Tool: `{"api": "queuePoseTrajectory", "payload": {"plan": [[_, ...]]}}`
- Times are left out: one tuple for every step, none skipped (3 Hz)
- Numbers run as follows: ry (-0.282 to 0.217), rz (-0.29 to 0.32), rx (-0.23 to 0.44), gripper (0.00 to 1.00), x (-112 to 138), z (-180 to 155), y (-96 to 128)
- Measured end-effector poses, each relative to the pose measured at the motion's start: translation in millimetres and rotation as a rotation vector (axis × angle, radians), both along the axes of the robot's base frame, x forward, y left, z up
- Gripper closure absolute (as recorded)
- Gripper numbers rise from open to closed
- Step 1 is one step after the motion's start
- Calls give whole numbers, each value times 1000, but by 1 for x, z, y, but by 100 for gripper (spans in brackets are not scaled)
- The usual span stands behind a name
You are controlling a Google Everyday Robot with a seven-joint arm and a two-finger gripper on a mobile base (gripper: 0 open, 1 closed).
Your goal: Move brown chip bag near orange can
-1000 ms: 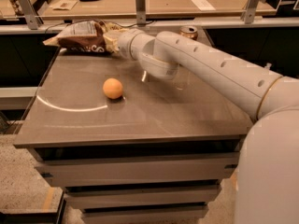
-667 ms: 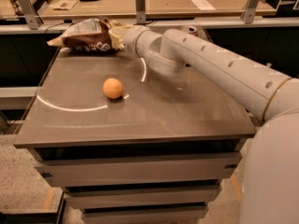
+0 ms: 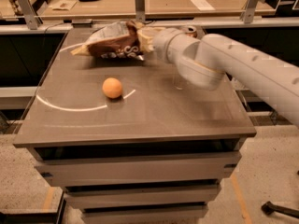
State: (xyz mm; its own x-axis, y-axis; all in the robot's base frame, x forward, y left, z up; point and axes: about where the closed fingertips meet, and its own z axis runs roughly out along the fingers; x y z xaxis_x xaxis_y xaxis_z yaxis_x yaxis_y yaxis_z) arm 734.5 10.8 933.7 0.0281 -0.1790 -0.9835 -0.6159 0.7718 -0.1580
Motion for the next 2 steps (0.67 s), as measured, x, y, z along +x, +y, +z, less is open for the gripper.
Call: {"api": "queuePoseTrajectory", "payload": {"plan": [[77, -89, -11, 100, -46, -15, -53], [132, -163, -24, 100, -78, -29, -94]]}}
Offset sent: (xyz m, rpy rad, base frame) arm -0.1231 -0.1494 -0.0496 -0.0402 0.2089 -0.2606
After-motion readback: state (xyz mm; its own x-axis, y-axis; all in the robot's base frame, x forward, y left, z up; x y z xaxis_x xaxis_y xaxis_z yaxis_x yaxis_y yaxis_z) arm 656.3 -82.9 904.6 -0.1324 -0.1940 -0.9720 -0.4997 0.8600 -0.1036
